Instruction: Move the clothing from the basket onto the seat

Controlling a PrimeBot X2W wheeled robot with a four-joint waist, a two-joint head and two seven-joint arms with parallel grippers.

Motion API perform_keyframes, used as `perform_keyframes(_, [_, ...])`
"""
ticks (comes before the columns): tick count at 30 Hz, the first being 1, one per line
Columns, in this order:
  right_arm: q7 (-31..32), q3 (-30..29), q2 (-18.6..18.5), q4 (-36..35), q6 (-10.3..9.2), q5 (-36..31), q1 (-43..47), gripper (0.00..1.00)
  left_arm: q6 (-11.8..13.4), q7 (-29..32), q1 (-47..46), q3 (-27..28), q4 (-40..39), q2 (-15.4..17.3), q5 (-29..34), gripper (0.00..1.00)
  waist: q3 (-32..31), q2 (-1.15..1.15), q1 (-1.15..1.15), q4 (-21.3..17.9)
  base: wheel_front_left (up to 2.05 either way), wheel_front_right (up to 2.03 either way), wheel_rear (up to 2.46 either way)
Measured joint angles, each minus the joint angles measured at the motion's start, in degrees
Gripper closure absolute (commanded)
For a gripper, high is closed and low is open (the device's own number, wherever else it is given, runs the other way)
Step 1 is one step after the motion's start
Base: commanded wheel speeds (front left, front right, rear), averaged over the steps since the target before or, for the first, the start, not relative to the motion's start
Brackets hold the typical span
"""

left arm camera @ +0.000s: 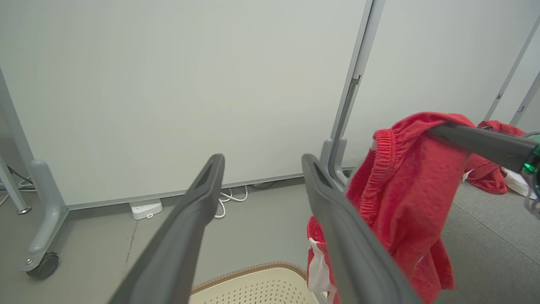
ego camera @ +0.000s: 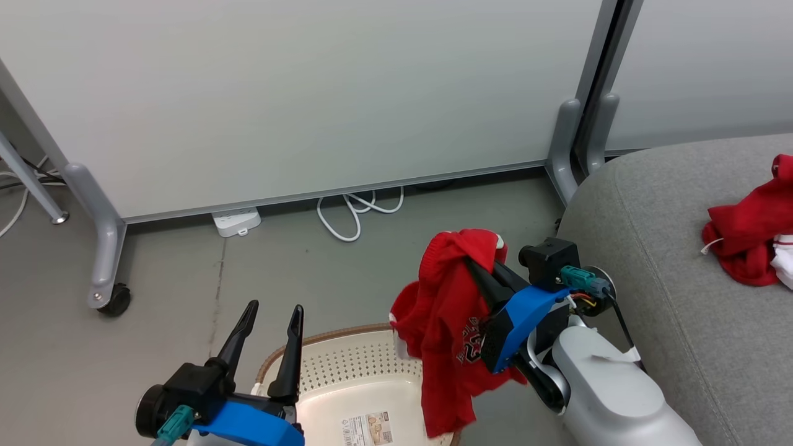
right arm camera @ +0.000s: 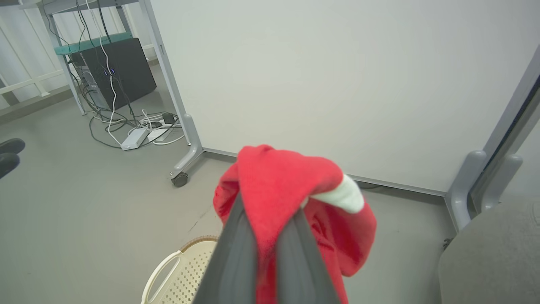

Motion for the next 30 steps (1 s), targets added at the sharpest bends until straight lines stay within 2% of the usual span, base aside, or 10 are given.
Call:
perform_keyframes(12, [0.57,-1.46,0.01,-1.57,0.00,-1.40,0.00,1.00,-0.23,0.00,-0.44,-0.26,-0.45,-0.11,0.29,0.00,1.40,0.00,0.00,-4.32,0.00,0.00,0.00])
perform_keyframes(30, [0.44,-4.01,0.00,-3.53,-0.01,-2.27,-0.04,1.00,-0.24,0.00,-2.53,-0.20,-1.36,1.04,0.42,0.00,4.96,0.00,0.00,-17.14,0.00,0.00,0.00])
